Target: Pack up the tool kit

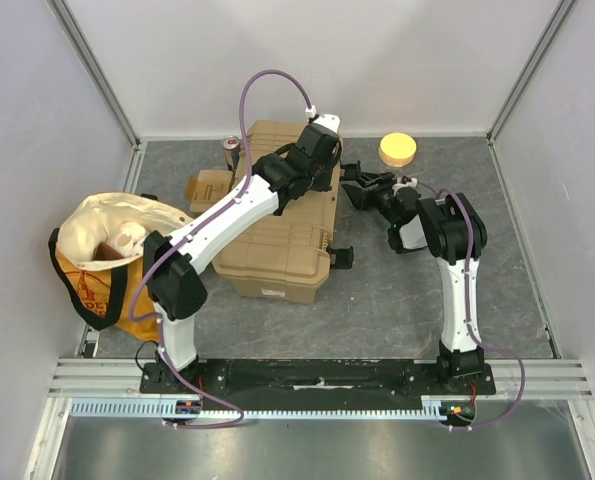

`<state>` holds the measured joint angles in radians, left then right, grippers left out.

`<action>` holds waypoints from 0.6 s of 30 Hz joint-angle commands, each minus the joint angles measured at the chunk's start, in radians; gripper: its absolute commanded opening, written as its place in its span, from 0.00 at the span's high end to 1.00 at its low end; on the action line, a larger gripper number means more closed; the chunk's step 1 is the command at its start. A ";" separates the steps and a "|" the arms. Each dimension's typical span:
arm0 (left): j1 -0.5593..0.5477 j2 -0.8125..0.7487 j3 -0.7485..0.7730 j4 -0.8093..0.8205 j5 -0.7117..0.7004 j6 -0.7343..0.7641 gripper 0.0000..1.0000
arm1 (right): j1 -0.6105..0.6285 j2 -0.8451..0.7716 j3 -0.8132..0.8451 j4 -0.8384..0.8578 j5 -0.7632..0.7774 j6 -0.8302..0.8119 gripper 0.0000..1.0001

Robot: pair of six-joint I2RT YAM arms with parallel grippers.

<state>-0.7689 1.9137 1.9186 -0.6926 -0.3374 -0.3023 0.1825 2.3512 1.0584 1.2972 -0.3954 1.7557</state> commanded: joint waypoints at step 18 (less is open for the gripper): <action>-0.007 0.100 -0.139 -0.142 0.118 -0.075 0.75 | 0.054 -0.127 0.003 0.459 0.086 0.111 0.42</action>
<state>-0.8028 1.9503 1.8420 -0.5941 -0.2054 -0.3511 0.2249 2.3150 1.0607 1.2888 -0.3256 1.8408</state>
